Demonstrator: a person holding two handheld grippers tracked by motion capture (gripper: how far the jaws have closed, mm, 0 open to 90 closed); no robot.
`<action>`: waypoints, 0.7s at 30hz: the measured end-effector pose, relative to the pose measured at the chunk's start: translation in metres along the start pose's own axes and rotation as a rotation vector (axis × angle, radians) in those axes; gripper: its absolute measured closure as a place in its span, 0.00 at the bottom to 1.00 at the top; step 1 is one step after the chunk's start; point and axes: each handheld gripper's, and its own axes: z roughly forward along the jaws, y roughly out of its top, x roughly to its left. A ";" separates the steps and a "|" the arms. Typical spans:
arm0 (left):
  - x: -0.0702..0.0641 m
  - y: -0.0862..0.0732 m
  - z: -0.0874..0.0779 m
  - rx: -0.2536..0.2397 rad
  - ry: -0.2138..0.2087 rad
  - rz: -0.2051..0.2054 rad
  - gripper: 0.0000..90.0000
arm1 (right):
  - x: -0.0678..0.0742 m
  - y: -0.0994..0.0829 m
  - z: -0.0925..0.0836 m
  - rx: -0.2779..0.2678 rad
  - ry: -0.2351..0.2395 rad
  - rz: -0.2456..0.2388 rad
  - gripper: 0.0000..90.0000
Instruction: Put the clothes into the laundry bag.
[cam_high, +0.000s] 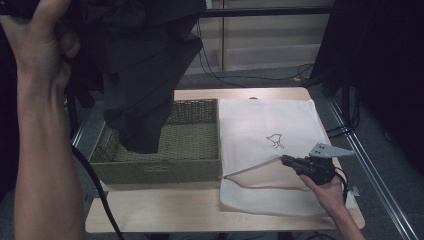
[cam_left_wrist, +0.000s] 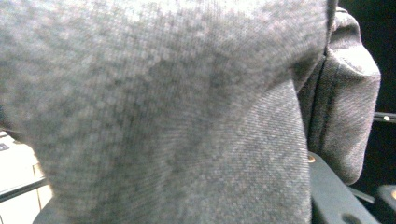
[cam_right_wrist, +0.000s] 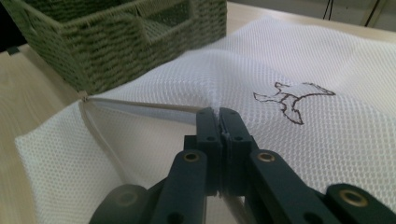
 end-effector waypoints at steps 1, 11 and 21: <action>-0.001 0.001 0.000 -0.002 -0.006 0.003 0.72 | 0.000 0.003 -0.001 -0.011 0.004 0.001 0.98; -0.012 0.005 0.007 -0.025 -0.041 -0.013 0.72 | -0.003 0.025 -0.001 -0.086 0.008 0.008 0.98; -0.030 0.008 0.023 -0.056 -0.108 -0.034 0.72 | -0.007 0.034 0.003 -0.110 0.010 0.007 0.98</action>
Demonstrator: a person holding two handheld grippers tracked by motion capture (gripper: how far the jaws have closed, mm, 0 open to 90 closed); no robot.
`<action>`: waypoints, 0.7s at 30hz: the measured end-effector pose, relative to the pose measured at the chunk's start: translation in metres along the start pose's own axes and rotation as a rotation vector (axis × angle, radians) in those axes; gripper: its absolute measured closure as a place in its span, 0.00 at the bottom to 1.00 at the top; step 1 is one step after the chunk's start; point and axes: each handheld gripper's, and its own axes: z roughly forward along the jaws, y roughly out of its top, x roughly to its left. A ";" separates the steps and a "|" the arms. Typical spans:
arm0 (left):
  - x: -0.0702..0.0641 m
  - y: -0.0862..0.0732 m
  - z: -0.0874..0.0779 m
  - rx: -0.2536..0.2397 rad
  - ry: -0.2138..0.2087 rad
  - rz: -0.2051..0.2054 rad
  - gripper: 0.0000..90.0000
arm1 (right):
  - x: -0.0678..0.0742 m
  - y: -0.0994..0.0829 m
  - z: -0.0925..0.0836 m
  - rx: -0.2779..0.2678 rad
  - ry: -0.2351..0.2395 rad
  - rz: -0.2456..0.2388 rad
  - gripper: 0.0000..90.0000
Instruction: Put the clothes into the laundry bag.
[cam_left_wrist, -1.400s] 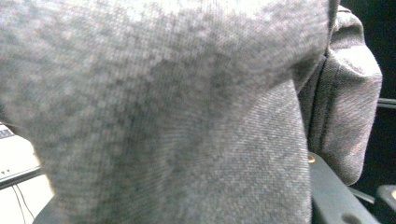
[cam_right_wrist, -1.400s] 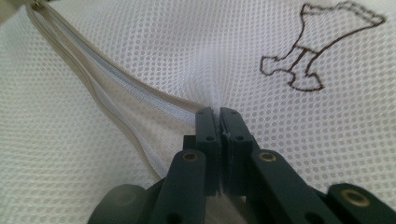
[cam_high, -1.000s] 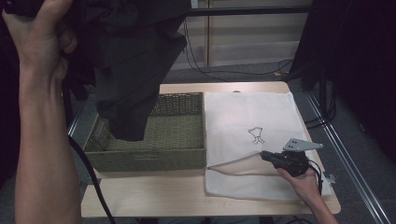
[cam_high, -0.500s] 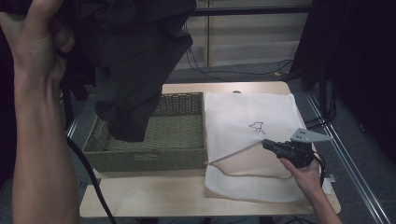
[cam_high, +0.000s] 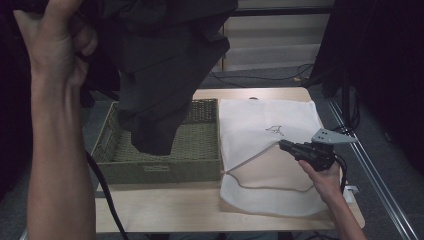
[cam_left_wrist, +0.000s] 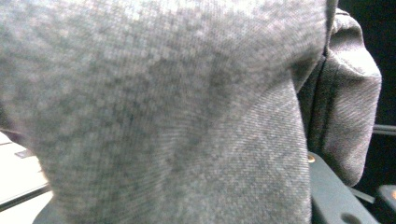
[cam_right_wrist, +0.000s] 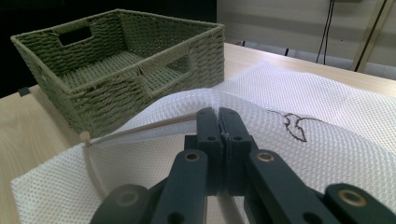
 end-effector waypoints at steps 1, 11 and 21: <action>-0.001 0.000 0.002 -0.005 0.002 0.000 0.72 | 0.000 0.001 0.000 -0.001 0.002 0.001 0.98; -0.017 -0.010 0.037 -0.001 -0.081 -0.012 0.72 | -0.002 0.006 0.002 -0.018 -0.010 -0.004 0.98; -0.036 -0.017 0.061 0.018 -0.137 -0.009 0.72 | -0.003 0.005 0.001 -0.021 -0.007 -0.001 0.98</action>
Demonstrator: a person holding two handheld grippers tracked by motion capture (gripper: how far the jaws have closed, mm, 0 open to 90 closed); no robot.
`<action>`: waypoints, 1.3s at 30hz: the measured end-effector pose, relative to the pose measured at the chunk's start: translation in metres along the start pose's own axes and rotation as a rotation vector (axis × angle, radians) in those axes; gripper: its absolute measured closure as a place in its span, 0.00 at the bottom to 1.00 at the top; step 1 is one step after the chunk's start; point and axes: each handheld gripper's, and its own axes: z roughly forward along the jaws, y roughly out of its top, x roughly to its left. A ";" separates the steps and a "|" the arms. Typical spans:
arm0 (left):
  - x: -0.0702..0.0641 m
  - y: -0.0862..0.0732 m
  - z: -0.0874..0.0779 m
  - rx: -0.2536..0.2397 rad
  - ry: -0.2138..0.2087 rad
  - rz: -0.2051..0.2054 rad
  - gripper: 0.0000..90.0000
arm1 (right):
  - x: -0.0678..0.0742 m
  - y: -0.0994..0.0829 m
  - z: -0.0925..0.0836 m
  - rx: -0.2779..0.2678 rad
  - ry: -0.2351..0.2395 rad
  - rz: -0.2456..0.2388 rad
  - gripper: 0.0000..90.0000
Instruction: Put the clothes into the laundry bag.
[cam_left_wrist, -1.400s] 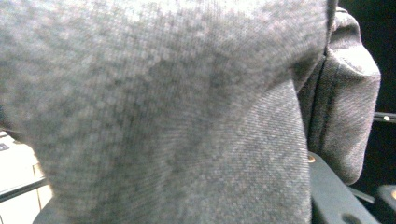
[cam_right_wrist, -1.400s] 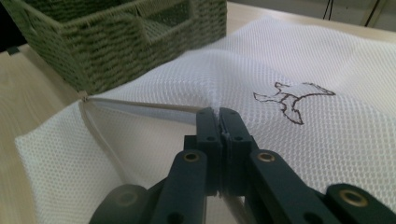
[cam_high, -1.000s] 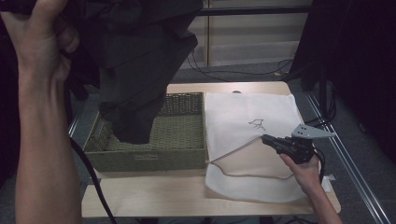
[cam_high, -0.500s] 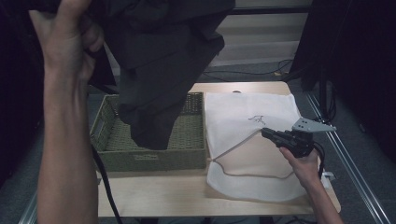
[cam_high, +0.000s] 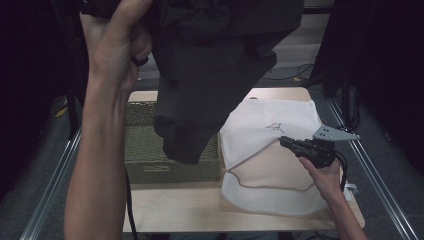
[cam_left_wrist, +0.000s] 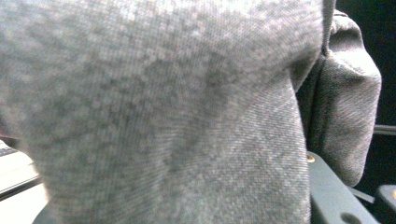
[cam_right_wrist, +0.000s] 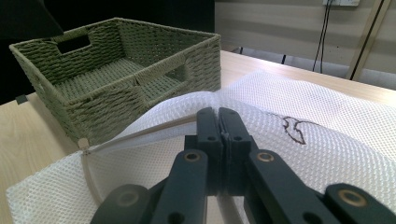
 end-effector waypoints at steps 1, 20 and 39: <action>-0.001 -0.001 0.003 0.006 0.000 0.003 0.72 | 0.000 0.000 0.000 -0.003 0.000 -0.003 0.98; -0.034 -0.027 0.043 0.025 -0.142 -0.023 0.72 | -0.002 -0.001 0.001 -0.001 0.003 0.006 0.98; -0.052 -0.110 0.058 -0.008 -0.275 -0.108 0.72 | -0.007 -0.005 -0.003 -0.005 -0.005 0.022 0.99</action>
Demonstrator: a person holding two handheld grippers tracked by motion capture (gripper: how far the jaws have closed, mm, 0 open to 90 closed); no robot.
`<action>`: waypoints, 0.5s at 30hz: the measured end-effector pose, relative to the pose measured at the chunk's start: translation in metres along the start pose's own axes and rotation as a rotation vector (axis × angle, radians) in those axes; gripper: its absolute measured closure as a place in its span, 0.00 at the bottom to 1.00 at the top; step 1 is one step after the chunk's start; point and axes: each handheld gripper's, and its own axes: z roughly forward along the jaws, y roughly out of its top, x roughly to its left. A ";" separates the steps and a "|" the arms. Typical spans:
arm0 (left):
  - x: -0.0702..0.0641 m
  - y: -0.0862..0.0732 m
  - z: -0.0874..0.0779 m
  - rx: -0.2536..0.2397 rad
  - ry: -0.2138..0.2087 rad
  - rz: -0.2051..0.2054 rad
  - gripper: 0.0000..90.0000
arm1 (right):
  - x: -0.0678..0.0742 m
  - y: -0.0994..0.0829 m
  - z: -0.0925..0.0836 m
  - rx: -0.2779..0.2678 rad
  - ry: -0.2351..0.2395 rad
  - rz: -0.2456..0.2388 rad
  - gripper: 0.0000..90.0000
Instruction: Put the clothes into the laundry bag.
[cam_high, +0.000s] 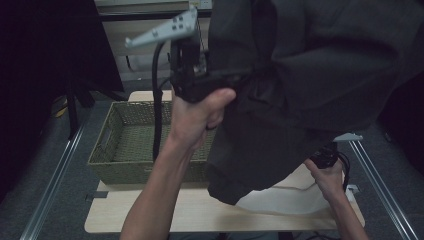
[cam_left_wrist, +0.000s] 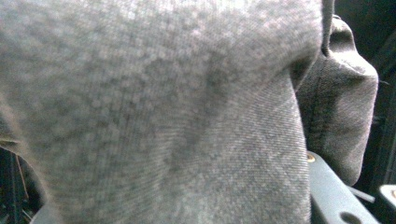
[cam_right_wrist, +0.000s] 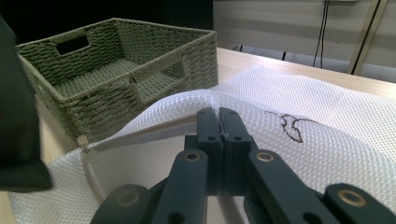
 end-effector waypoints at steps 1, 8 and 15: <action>0.002 -0.009 -0.001 -0.005 -0.002 -0.020 0.72 | 0.000 0.000 0.000 0.000 0.000 0.000 0.99; 0.018 -0.060 -0.011 -0.018 -0.021 -0.110 0.72 | 0.001 -0.002 0.000 0.011 0.009 0.004 0.99; 0.027 -0.106 -0.023 0.024 0.030 -0.128 0.72 | 0.000 -0.003 0.000 0.016 0.012 0.002 0.99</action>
